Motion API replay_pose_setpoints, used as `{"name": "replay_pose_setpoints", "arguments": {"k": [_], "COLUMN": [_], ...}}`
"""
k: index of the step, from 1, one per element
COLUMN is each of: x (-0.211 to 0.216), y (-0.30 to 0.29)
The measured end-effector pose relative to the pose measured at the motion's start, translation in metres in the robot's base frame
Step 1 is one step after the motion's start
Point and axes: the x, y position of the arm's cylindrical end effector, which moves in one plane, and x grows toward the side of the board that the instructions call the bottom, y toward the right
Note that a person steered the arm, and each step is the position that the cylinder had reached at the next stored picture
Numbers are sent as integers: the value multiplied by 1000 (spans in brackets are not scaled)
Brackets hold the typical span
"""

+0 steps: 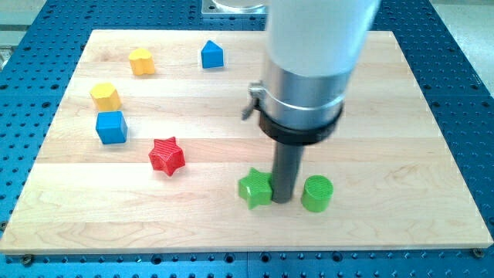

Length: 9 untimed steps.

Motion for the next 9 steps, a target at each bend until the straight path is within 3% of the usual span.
{"name": "replay_pose_setpoints", "arguments": {"k": [2,5,7,8,9], "x": [63,36,24,31,-25], "y": [-15,77,86,139,139]}}
